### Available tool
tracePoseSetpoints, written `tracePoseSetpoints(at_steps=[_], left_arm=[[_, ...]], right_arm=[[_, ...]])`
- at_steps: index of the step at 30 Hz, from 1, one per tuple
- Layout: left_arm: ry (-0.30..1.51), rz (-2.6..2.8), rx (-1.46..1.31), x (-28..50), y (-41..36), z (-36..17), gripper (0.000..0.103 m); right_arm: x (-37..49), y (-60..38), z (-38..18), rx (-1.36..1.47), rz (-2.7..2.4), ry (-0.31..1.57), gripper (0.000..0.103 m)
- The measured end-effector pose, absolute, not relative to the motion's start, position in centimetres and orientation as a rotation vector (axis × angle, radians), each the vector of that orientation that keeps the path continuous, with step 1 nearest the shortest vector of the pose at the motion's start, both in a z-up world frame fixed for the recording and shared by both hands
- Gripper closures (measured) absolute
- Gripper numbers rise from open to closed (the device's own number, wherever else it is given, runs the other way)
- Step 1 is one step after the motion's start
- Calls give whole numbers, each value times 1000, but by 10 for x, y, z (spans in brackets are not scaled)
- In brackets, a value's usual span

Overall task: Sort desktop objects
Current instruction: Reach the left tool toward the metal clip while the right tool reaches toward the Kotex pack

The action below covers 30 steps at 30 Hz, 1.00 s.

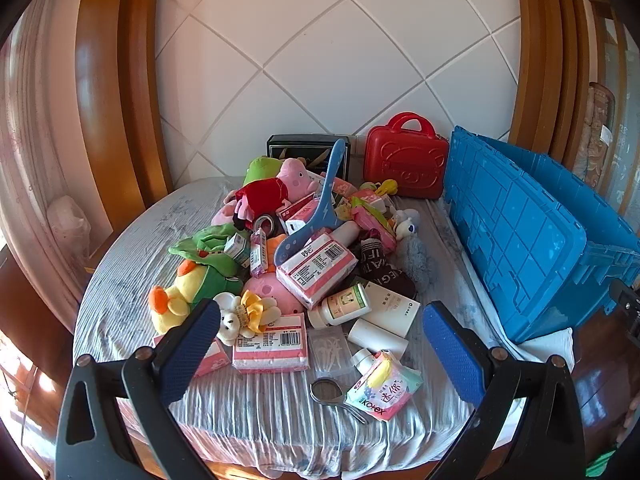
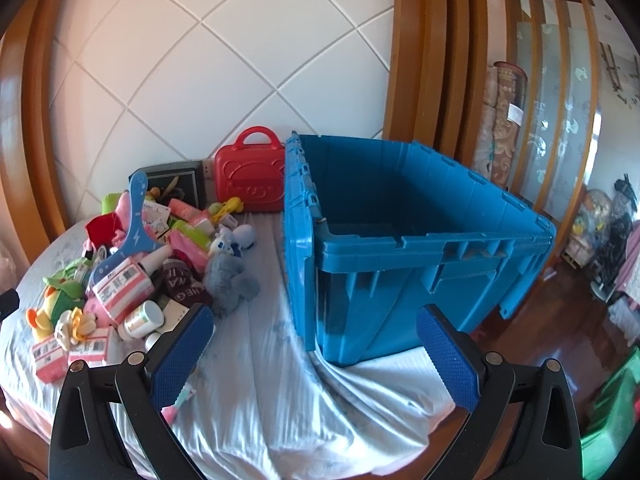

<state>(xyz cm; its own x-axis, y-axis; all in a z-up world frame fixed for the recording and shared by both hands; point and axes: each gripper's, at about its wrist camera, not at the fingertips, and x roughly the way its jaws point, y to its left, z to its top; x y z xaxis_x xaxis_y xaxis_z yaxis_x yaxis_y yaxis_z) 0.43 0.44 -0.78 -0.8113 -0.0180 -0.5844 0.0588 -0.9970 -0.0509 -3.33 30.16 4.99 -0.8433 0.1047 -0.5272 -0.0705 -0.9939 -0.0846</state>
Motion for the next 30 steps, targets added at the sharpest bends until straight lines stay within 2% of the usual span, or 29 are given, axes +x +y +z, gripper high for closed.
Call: tracePoseSetpoints(at_steps=[18,30], left_arm=[[111,-2906,998,0,-12,-19,0],[119,-2863,1150,-18,-55,-59,0]], right_arm=[[-41,290,40,-903,2941,-82,0],[-59,223,-1,-1159,2983,-165,0]])
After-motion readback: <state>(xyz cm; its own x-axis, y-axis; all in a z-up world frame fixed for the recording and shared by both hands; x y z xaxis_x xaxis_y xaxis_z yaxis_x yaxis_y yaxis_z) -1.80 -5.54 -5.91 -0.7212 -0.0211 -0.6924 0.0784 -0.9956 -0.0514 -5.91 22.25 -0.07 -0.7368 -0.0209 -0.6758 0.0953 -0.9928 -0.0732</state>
